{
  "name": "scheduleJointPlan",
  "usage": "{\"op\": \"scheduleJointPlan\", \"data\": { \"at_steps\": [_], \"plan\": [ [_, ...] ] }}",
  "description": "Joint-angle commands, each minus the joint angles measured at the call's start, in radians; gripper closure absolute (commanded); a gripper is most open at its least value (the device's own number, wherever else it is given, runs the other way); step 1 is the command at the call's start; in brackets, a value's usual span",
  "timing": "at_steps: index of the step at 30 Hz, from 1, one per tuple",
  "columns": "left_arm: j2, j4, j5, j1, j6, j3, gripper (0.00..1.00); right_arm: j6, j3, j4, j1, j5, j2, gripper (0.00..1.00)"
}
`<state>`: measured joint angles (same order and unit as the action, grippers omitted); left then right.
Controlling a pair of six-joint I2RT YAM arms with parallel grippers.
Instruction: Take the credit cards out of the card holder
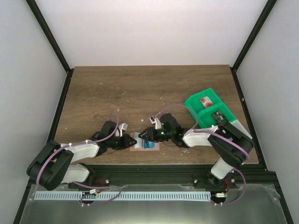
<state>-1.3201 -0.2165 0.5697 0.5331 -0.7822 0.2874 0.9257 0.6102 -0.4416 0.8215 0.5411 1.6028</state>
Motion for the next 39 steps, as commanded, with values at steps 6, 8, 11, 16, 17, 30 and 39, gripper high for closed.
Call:
{"op": "scheduleJointPlan", "data": {
  "at_steps": [6,8,11,16,17,30,39],
  "plan": [
    [0.111,0.167,-0.155,-0.01,-0.013,0.027,0.82,0.042,0.041,-0.102,0.007,0.071,0.096,0.58],
    [0.14,0.192,-0.183,-0.017,-0.018,0.027,0.81,0.038,0.038,-0.1,0.007,0.069,0.093,0.58],
    [0.198,0.214,-0.22,-0.022,-0.029,0.027,0.77,0.026,0.029,-0.075,0.007,0.052,0.078,0.58],
    [0.284,0.22,-0.238,-0.024,-0.027,0.041,0.7,-0.004,0.023,0.01,0.007,-0.004,0.038,0.59],
    [0.296,0.214,-0.231,-0.023,-0.023,0.044,0.69,-0.01,0.02,0.02,0.007,-0.013,0.033,0.59],
    [0.114,-0.074,0.012,-0.022,-0.049,-0.006,0.9,-0.024,0.048,0.076,0.007,-0.045,0.038,0.71],
    [0.004,-0.12,-0.007,-0.022,-0.016,-0.034,1.0,-0.018,0.095,0.14,0.008,-0.066,0.081,0.71]
  ]
}}
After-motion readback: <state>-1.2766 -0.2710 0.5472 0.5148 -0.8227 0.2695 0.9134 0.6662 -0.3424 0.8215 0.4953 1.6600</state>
